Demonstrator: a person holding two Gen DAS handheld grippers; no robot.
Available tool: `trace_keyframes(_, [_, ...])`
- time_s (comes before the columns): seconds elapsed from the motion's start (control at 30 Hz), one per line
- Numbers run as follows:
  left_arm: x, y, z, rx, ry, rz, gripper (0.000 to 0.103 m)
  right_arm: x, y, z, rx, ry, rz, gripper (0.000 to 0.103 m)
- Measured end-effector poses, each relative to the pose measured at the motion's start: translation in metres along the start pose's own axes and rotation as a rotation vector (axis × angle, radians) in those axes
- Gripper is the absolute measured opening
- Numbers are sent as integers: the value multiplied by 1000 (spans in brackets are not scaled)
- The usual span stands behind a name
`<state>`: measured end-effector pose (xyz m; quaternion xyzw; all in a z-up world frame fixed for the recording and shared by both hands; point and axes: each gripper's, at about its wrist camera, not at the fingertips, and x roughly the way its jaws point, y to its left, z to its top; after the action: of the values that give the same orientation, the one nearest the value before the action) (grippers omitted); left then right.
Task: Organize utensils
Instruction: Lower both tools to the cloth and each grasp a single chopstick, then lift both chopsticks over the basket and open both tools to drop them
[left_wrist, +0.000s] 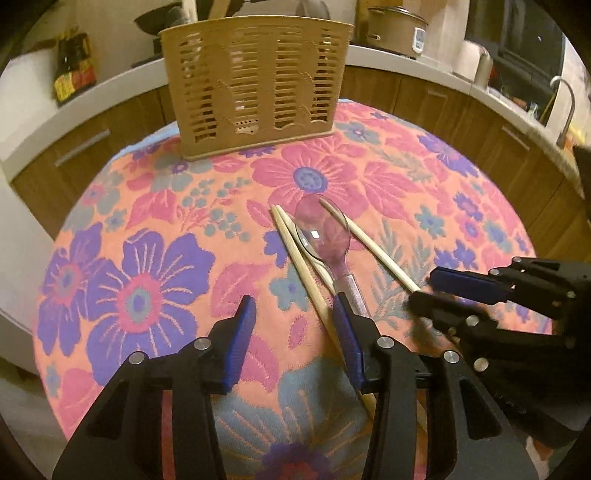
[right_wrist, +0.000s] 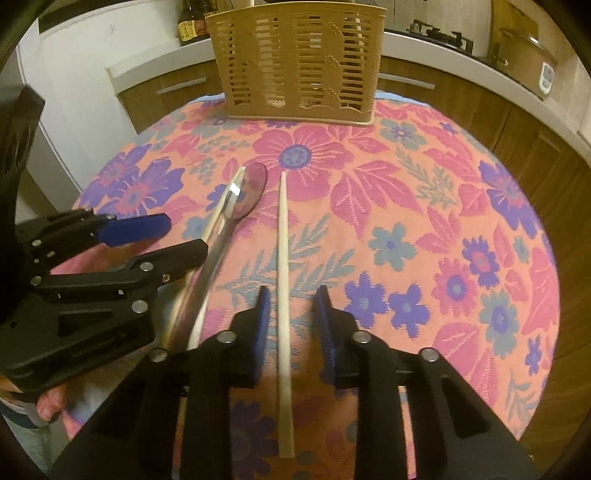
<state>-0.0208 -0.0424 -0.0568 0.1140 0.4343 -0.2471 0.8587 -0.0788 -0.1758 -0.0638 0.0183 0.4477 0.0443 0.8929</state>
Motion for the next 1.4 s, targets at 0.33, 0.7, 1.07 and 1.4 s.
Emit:
trace_keyframes(0.33, [1,-12,0,74,-10,88,19,-4,-13,-6,35,-13,7,4])
trace_keyframes(0.7, [-10,13,-11,-38,-61,160,4,-12,-41,-10,122,30,-42,4])
trace_keyframes(1.07, [-17,48,-20,-143,-19,111,5,-15,-70,-12,196,101,1,6])
trace_keyframes(1.4, [-8,54,-3,-103,49,70,29,0,-77,22,169,164,-2,42])
